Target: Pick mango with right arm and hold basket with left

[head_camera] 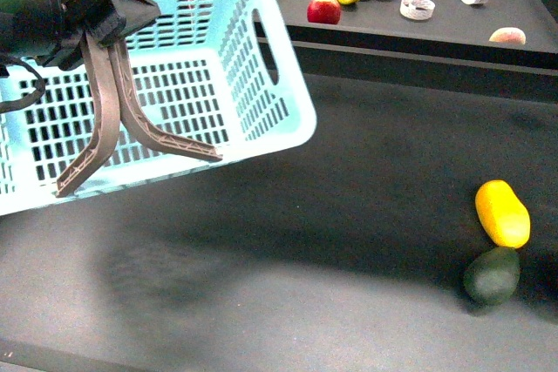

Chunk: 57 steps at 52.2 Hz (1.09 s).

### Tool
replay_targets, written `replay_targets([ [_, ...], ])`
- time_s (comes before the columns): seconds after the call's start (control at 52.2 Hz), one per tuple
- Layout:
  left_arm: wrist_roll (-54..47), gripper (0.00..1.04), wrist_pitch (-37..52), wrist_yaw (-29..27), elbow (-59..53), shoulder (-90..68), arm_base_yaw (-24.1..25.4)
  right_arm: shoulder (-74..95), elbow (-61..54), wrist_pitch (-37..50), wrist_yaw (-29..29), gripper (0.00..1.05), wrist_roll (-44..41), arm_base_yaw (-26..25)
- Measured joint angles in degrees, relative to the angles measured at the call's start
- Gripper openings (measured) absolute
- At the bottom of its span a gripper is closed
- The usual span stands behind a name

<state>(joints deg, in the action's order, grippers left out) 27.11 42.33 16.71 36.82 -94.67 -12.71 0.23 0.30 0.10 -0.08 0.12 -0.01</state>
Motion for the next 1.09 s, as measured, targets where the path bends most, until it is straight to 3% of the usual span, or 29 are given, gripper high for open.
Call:
replay_targets([
  [0.345, -4.5, 0.08, 1.6, 1.3, -8.2, 9.8, -13.0, 0.0, 0.0, 0.0, 0.0, 0.97, 0.0, 0.0],
  [0.536, -4.7, 0.08, 2.5, -0.3, -8.8, 10.2, -17.4, 0.0, 0.0, 0.0, 0.0, 0.97, 0.0, 0.0],
  [1.092, -4.1, 0.08, 4.1, -2.9, -8.9, 8.7, -19.3, 0.0, 0.0, 0.0, 0.0, 0.97, 0.0, 0.0],
])
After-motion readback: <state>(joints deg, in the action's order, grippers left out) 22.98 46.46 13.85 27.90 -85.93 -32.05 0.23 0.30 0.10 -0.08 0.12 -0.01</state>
